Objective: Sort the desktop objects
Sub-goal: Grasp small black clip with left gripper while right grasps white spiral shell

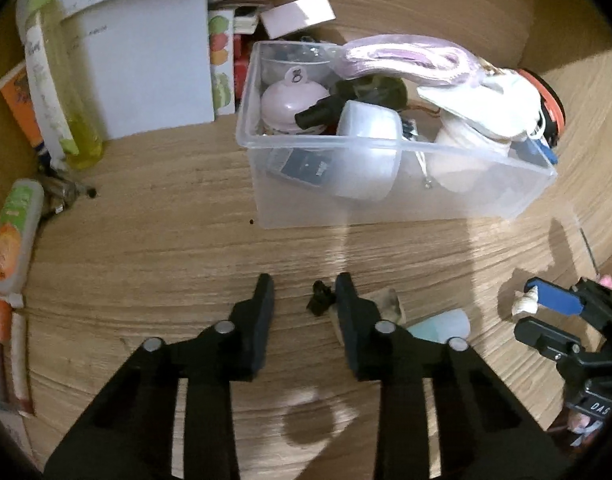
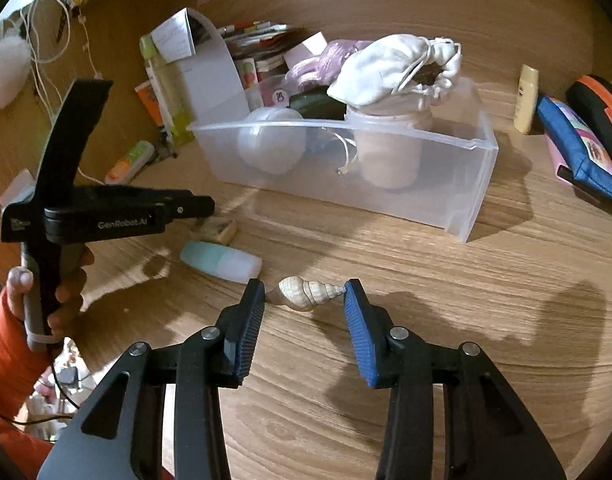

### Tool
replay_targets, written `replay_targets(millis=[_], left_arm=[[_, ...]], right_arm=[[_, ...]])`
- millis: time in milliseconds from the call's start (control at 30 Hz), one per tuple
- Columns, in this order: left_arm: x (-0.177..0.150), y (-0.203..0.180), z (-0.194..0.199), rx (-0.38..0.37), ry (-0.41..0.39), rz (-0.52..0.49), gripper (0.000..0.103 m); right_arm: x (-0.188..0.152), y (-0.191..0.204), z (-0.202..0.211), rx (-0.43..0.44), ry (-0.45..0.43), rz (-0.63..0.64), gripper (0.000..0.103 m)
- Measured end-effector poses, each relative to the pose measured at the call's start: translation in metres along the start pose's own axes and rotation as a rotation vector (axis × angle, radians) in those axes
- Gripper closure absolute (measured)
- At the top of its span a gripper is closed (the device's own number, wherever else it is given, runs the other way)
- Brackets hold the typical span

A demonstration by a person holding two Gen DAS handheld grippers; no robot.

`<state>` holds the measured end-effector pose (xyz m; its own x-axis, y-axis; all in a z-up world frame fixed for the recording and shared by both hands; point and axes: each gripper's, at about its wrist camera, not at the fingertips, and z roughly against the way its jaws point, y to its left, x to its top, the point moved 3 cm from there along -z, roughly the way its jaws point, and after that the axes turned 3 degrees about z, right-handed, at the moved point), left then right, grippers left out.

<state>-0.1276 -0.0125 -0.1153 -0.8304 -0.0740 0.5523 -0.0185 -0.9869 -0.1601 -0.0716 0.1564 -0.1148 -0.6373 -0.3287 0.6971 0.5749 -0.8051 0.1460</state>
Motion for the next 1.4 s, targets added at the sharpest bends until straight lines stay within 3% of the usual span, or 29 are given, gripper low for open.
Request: replay_targets(millis=[133, 267, 500, 600, 667, 733, 867, 1067, 1400], left_arm=[[0.001, 0.004, -0.001, -0.014, 0.001, 0.015, 0.073], [-0.003, -0.001, 0.004, 0.032, -0.013, -0.021, 0.073], [0.001, 0.019, 0.000, -0.059, 0.020, 0.084, 0.073], [0.000, 0.013, 0.000, -0.036, 0.014, 0.056, 0.073], [-0.004, 0.002, 0.001, 0.017, -0.004, -0.006, 0.075], [-0.006, -0.004, 0.003, 0.036, -0.015, -0.030, 0.088], [-0.011, -0.005, 0.005, 0.067, -0.039, -0.039, 0.088], [-0.007, 0.002, 0.021, 0.045, -0.067, -0.012, 0.088], [0.015, 0.009, 0.067, 0.072, -0.201, 0.004, 0.088]], right_arm=[[0.004, 0.000, 0.001, 0.019, -0.009, 0.010, 0.065], [0.004, 0.004, 0.001, 0.033, -0.007, 0.022, 0.065], [0.001, 0.007, 0.001, 0.036, 0.002, 0.031, 0.065], [0.000, 0.007, 0.001, 0.028, 0.003, 0.033, 0.065], [0.001, 0.005, 0.001, 0.020, 0.004, 0.030, 0.065], [0.002, 0.002, 0.000, 0.016, 0.005, 0.021, 0.065], [0.006, -0.003, 0.001, 0.005, -0.003, 0.011, 0.065], [0.019, -0.017, 0.005, -0.023, -0.034, -0.001, 0.065], [0.043, -0.043, 0.024, -0.067, -0.114, -0.034, 0.065]])
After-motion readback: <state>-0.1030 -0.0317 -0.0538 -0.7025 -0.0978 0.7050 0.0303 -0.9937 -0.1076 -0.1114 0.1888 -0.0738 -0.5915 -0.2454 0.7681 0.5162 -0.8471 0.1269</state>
